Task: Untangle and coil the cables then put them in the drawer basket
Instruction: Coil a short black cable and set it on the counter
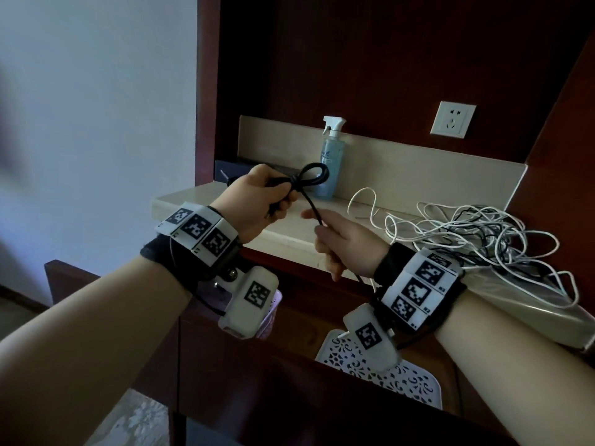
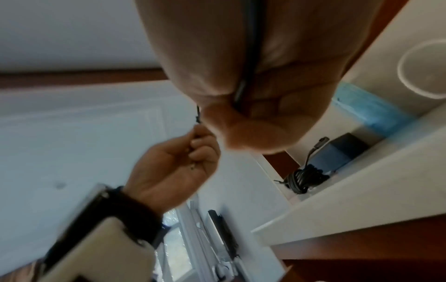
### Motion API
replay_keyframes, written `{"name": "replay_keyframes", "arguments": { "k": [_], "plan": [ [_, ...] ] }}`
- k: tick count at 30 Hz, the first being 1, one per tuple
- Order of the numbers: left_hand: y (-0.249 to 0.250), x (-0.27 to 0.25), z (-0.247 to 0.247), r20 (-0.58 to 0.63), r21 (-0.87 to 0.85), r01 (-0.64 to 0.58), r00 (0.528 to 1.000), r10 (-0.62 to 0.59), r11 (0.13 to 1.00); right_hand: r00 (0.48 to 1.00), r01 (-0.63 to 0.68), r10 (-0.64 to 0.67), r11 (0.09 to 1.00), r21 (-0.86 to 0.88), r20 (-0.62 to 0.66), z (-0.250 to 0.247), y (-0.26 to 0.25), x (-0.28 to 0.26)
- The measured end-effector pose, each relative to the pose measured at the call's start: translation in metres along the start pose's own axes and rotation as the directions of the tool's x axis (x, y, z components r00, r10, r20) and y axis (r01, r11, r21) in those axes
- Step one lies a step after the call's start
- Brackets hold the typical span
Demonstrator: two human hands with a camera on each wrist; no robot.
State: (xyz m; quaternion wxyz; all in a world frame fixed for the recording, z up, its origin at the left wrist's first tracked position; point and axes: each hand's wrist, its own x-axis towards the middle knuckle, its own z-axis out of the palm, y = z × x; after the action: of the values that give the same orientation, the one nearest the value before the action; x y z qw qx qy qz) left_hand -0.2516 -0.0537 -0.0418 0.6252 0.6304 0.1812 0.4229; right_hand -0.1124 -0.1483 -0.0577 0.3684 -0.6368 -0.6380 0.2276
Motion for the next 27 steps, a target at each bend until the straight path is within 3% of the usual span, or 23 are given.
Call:
{"name": "replay_keyframes", "arguments": {
  "k": [2,4,6,9,13,17,21,25,27],
  "plan": [
    [0.000,0.007,-0.004,-0.112,0.030,-0.017,0.993,0.020,0.999,0.999,-0.003,0.006,0.998,-0.061,0.041,0.003,0.002,0.002],
    [0.000,0.015,-0.009,-0.216,0.043,-0.023,0.976,0.032,0.999,0.997,0.004,0.022,0.943,-0.333,0.075,0.008,0.004,0.005],
    [-0.002,0.019,-0.014,-0.255,0.062,-0.007,0.967,0.023,0.998,0.993,0.058,0.014,0.805,-0.591,0.116,0.011,0.007,0.010],
    [-0.013,0.021,-0.017,-0.233,0.180,-0.015,0.971,0.057,0.984,0.993,0.087,0.014,0.608,-0.789,0.121,0.013,0.001,0.012],
    [-0.024,0.023,-0.023,-0.219,0.189,-0.017,0.974,0.059,0.982,0.983,0.179,-0.032,0.362,-0.915,0.179,0.017,-0.009,0.007],
    [-0.033,0.019,-0.019,-0.170,0.261,-0.017,0.983,0.063,0.965,0.918,0.378,-0.197,0.178,-0.909,0.343,0.018,-0.021,0.009],
    [-0.037,0.008,-0.010,-0.092,0.424,-0.062,0.990,0.111,0.903,0.799,0.493,-0.512,0.258,-0.831,0.315,0.006,-0.045,0.010],
    [-0.041,-0.001,-0.003,0.032,0.422,-0.088,0.996,0.082,0.902,0.893,0.345,-0.433,0.478,-0.808,0.125,-0.030,-0.057,0.019],
    [-0.040,-0.005,-0.001,0.069,0.430,-0.098,0.995,0.076,0.898,0.911,0.287,-0.410,0.572,-0.769,0.036,-0.044,-0.054,0.024]
  ]
}}
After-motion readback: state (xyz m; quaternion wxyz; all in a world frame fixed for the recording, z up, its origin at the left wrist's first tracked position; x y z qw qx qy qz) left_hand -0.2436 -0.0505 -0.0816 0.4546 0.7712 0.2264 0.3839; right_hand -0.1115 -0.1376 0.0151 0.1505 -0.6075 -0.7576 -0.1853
